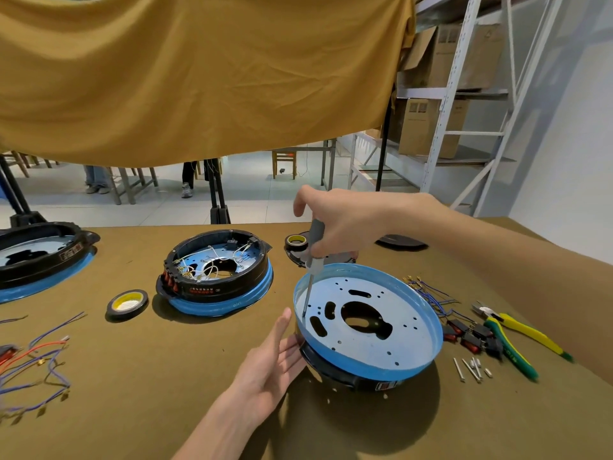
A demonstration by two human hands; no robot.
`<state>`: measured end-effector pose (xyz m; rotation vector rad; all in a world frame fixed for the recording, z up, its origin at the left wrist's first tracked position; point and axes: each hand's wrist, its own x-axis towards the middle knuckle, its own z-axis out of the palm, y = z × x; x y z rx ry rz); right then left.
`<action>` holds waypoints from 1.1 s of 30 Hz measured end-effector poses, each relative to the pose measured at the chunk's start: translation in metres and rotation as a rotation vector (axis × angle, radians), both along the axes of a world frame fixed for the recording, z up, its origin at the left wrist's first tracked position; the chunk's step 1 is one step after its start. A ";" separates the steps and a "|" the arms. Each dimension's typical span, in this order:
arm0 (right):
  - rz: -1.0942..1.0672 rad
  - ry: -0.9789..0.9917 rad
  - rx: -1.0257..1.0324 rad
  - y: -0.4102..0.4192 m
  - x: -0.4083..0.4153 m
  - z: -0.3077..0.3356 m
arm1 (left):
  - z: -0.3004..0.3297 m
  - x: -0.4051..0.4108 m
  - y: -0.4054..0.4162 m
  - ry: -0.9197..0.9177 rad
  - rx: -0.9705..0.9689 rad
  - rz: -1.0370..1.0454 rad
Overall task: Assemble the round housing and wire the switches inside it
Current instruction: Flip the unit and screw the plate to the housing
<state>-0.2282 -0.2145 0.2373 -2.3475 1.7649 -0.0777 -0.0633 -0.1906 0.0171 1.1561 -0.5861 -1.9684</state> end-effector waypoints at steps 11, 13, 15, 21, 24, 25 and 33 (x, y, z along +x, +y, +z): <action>0.021 0.025 -0.055 0.001 0.001 0.000 | -0.003 0.001 0.000 -0.013 -0.059 -0.025; 0.018 0.085 -0.109 -0.001 0.003 -0.005 | -0.002 0.000 0.000 -0.034 -0.065 -0.028; 0.006 0.085 -0.055 -0.002 0.000 -0.002 | -0.003 0.000 0.000 -0.055 -0.074 -0.031; 0.034 0.143 -0.137 -0.005 -0.001 -0.007 | -0.001 0.000 0.001 -0.077 -0.078 -0.024; 0.038 0.079 -0.027 -0.004 -0.004 -0.001 | -0.001 0.000 0.001 -0.064 -0.068 -0.022; 0.051 0.039 -0.010 -0.004 -0.005 0.001 | -0.001 0.001 0.001 -0.052 -0.066 -0.023; 0.072 0.066 0.005 -0.006 0.000 -0.002 | -0.002 0.001 0.000 -0.052 -0.062 -0.023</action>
